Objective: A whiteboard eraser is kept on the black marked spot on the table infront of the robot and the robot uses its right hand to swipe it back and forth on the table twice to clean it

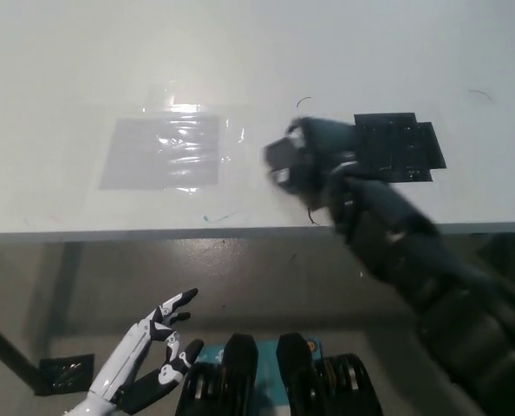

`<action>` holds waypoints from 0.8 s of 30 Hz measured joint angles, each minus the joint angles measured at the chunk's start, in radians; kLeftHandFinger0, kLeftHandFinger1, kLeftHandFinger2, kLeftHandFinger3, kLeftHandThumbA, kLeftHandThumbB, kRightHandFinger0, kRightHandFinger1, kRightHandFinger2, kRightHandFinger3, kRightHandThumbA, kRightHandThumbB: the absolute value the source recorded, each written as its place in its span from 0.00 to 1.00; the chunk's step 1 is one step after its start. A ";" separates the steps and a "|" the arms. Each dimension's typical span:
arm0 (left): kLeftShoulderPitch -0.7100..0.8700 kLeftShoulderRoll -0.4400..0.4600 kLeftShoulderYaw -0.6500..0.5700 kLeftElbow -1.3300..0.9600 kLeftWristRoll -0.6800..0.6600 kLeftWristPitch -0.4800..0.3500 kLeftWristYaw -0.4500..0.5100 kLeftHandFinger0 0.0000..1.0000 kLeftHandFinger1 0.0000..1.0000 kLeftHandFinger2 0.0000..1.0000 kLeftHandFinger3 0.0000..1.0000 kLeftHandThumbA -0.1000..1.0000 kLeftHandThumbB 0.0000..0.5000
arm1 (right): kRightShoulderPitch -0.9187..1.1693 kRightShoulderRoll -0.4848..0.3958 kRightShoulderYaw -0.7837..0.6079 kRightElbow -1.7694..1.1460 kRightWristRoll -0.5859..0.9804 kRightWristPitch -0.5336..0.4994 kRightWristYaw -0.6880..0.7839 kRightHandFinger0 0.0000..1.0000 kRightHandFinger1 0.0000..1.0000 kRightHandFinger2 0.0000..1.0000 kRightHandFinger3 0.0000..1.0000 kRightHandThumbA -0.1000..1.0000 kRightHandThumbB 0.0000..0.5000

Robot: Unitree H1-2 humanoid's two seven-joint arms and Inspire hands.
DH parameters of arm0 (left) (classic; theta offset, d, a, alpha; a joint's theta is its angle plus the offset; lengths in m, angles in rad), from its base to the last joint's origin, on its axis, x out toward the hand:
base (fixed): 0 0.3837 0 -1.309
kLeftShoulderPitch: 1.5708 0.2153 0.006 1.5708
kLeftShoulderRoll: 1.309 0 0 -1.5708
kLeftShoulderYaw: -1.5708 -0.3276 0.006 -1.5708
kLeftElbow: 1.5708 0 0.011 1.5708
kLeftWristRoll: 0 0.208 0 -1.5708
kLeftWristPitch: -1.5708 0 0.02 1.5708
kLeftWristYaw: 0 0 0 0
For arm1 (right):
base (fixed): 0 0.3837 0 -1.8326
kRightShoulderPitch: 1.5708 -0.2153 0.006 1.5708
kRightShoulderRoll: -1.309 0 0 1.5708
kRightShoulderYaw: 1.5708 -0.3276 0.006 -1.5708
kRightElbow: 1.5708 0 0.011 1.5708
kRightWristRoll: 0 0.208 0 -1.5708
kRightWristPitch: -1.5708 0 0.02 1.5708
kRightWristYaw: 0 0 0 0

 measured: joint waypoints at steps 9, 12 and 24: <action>0.002 0.001 0.004 -0.002 0.003 0.001 0.000 0.92 1.00 1.00 1.00 0.73 0.73 | 0.066 -0.244 0.000 -0.021 -0.001 -0.020 -0.009 0.30 0.41 0.50 0.71 0.79 0.48; 0.002 0.002 0.007 -0.001 0.006 0.001 0.000 0.93 1.00 1.00 1.00 0.72 0.72 | 0.092 -0.315 -0.006 -0.023 0.001 -0.032 -0.013 0.01 0.10 0.25 0.63 0.82 0.52; 0.008 0.000 0.009 -0.001 0.007 0.001 0.001 0.92 1.00 1.00 1.00 0.69 0.71 | 0.176 -0.438 -0.055 -0.035 0.016 -0.042 -0.033 0.61 0.72 0.78 0.93 0.80 0.47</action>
